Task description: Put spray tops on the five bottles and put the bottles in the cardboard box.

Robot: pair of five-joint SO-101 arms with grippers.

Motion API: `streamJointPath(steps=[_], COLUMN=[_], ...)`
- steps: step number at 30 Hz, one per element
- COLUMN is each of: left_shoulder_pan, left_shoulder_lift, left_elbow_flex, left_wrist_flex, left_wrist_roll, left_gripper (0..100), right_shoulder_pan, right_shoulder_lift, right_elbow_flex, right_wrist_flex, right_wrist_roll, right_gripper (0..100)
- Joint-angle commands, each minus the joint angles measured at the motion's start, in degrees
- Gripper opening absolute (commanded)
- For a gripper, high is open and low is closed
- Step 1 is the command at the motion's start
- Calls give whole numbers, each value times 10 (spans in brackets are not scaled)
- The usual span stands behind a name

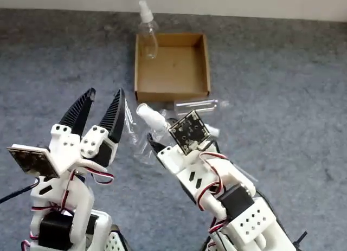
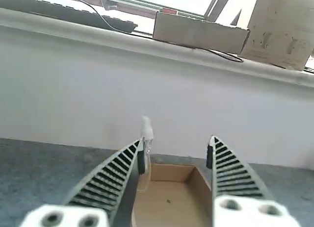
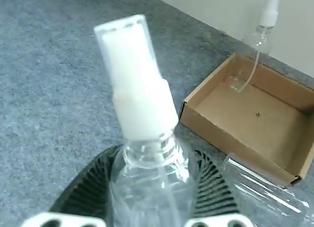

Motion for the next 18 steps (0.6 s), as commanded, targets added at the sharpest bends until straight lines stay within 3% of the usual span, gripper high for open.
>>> streamJointPath(steps=[1, 5, 13, 18], left_shoulder_pan=[-6, 7, 166, 153], left_shoulder_lift=[3, 3, 3, 2], left_elbow_flex=[10, 62, 102, 102], left_wrist_flex=[-30, -69, -67, -67], left_wrist_roll=[6, 5, -95, -102], left_gripper=[169, 169, 168, 168], right_shoulder_pan=[6, 4, 4, 7], right_shoulder_lift=[-12, -12, -12, -15], right_elbow_flex=[-6, -6, -6, -6], right_wrist_flex=[-1, -1, 0, 1], right_wrist_roll=[-4, -4, -4, -3], right_gripper=[4, 4, 4, 4])
